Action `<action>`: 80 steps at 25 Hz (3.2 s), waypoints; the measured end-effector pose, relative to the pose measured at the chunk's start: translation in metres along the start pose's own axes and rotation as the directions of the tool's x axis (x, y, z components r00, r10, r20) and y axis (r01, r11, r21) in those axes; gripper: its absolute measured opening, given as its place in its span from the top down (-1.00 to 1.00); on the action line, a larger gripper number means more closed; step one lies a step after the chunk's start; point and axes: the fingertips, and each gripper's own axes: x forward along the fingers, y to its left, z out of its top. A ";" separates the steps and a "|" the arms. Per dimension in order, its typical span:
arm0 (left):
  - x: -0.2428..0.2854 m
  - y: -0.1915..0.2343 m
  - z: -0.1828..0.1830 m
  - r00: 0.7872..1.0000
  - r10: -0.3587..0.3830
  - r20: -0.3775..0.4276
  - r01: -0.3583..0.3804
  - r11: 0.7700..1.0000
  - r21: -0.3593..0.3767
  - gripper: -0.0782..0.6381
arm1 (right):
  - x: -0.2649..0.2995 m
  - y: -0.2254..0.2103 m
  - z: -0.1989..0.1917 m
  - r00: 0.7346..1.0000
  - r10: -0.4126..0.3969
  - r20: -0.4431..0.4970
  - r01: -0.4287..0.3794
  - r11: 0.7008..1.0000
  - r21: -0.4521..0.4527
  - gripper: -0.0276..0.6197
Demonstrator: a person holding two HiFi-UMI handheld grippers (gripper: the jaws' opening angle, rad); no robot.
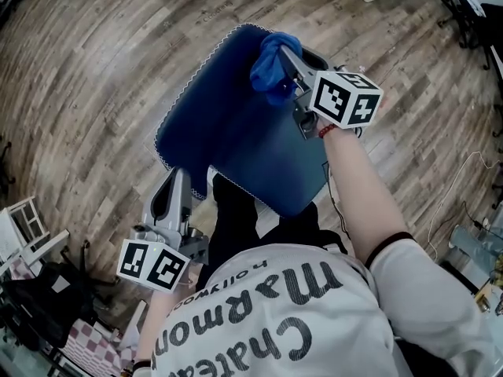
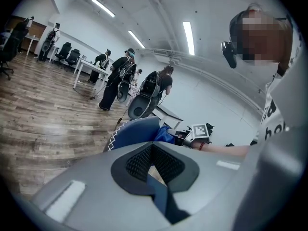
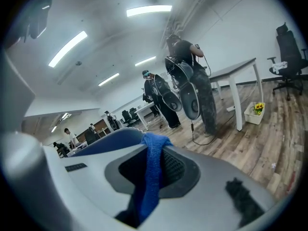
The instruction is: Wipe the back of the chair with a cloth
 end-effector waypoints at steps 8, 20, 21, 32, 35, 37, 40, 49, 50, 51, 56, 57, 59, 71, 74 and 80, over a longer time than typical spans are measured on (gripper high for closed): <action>-0.002 0.001 -0.006 1.000 0.014 0.008 -0.014 1.000 -0.018 0.76 | -0.003 0.051 -0.047 0.988 0.122 -0.097 -0.123 0.992 -0.004 0.72; -0.009 -0.002 -0.025 0.999 0.035 0.011 -0.035 0.999 -0.039 0.76 | -0.029 0.191 -0.144 0.822 0.454 -0.343 -0.477 0.879 0.020 0.72; -0.011 -0.001 -0.026 0.999 0.040 0.013 -0.039 0.998 -0.042 0.76 | -0.032 0.202 -0.149 0.800 0.479 -0.360 -0.507 0.862 0.018 0.72; -0.016 0.011 -0.034 0.999 0.052 0.009 -0.051 0.996 -0.068 0.76 | -0.037 0.244 -0.188 0.692 0.551 -0.468 -0.609 0.793 0.033 0.72; -0.015 0.014 -0.037 0.999 0.052 0.001 -0.052 0.996 -0.075 0.76 | -0.024 0.224 -0.185 0.728 0.504 -0.465 -0.562 0.827 0.017 0.72; -0.014 0.015 -0.038 0.999 0.050 -0.005 -0.050 0.996 -0.076 0.76 | -0.017 0.208 -0.181 0.752 0.473 -0.459 -0.529 0.849 0.008 0.72; -0.014 0.019 -0.039 0.999 0.050 -0.015 -0.051 0.996 -0.073 0.76 | -0.004 0.183 -0.172 0.787 0.431 -0.442 -0.481 0.877 -0.001 0.72; -0.014 0.028 -0.038 0.997 0.066 -0.028 -0.068 0.995 -0.077 0.76 | 0.021 0.099 -0.138 0.884 0.236 -0.405 -0.293 0.952 -0.085 0.72; -0.013 0.028 -0.038 0.997 0.067 -0.030 -0.069 0.995 -0.077 0.76 | 0.023 0.091 -0.135 0.889 0.217 -0.403 -0.278 0.955 -0.100 0.72; -0.013 0.029 -0.039 0.997 0.067 -0.032 -0.069 0.995 -0.077 0.76 | 0.025 0.085 -0.133 0.894 0.199 -0.401 -0.264 0.958 -0.112 0.72; -0.012 0.031 -0.041 0.997 0.067 -0.043 -0.070 0.995 -0.077 0.76 | 0.031 0.053 -0.118 0.922 0.113 -0.370 -0.174 0.975 -0.136 0.72; -0.012 0.032 -0.041 0.997 0.066 -0.045 -0.069 0.995 -0.077 0.76 | 0.032 0.046 -0.115 0.928 0.093 -0.360 -0.152 0.978 -0.139 0.72; -0.011 0.032 -0.041 0.997 0.063 -0.048 -0.067 0.995 -0.075 0.76 | 0.033 0.031 -0.107 0.940 0.053 -0.338 -0.107 0.984 -0.142 0.72; -0.010 0.034 -0.046 0.996 0.063 -0.065 -0.068 0.995 -0.067 0.76 | 0.024 -0.025 -0.068 0.966 -0.104 -0.235 0.064 0.983 -0.173 0.72; -0.010 0.033 -0.050 0.996 0.067 -0.062 -0.071 0.995 -0.068 0.76 | 0.017 -0.018 -0.068 0.969 -0.088 -0.231 0.036 0.974 -0.223 0.72; -0.010 0.020 -0.059 0.997 0.058 -0.059 -0.063 0.995 -0.084 0.76 | 0.008 0.048 -0.134 0.920 0.040 -0.391 -0.155 0.951 -0.267 0.72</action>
